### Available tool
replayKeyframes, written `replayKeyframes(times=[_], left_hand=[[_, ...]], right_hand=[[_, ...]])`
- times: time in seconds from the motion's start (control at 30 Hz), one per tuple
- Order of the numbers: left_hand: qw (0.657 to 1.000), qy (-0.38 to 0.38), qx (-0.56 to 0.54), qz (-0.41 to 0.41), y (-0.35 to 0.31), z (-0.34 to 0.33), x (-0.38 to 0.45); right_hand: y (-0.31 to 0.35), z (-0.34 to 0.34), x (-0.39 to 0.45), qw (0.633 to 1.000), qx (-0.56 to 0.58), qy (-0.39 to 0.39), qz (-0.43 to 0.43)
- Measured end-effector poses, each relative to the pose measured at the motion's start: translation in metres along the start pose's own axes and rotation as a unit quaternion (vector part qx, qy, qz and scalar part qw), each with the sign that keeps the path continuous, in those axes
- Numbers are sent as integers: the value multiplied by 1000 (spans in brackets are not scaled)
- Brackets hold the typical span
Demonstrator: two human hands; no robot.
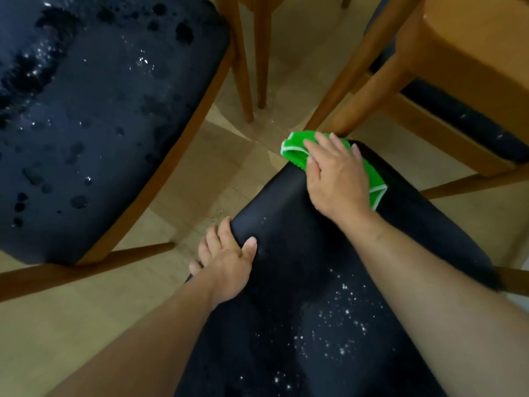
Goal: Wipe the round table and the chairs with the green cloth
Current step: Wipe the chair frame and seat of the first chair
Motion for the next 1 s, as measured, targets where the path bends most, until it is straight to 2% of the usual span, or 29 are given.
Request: replayKeyframes(times=[0.07, 0.23, 0.33, 0.37, 0.43, 0.5, 0.6, 0.63, 0.67, 0.73, 0.77, 0.83, 0.9, 1.0], left_hand=[[1000, 0, 0, 1, 0, -1, 2], [1000, 0, -8, 14, 2, -7, 5], [1000, -12, -6, 5, 6, -7, 8], [1000, -2, -9, 0, 7, -9, 10], [1000, 4, -8, -4, 8, -10, 9], [1000, 2, -4, -6, 7, -8, 8], [999, 27, -35, -8, 1, 1, 8], [993, 47, -111, 8, 2, 5, 9], [969, 79, -232, 42, 3, 11, 7], [876, 134, -449, 109, 8, 25, 0], [853, 141, -487, 122, 13, 32, -3], [849, 142, -493, 124, 26, 40, -5], [873, 144, -454, 110, 33, 43, -6], [892, 133, -422, 97, 38, 44, -12]], right_hand=[[22, -5, -25, 1000, 13, 16, 19], [62, -13, -136, 977, 26, 114, 179], [42, -9, -117, 952, -18, 124, 280], [30, -7, -96, 958, -40, 113, 260], [6, 2, -51, 989, -41, 68, 127], [0, 1, -31, 999, -34, 30, 8], [23, -10, -46, 999, -50, 7, 1], [33, -12, -57, 999, -44, 5, 15], [43, -14, -71, 999, -35, 8, 30], [67, -21, -113, 998, -12, 22, 59], [81, -26, -137, 996, 0, 36, 82], [111, -38, -192, 984, 2, 84, 154], [127, -44, -232, 968, 6, 134, 214], [117, -41, -226, 934, -4, 169, 315]])
Point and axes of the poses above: each hand's wrist, its own x-axis towards the middle knuckle, its own z-axis out of the back of the hand, y = z × x, the point moved 5 cm from there along x, towards the middle knuckle, and after that the axes turned 7 degrees about -y, right-handed, at the moved point
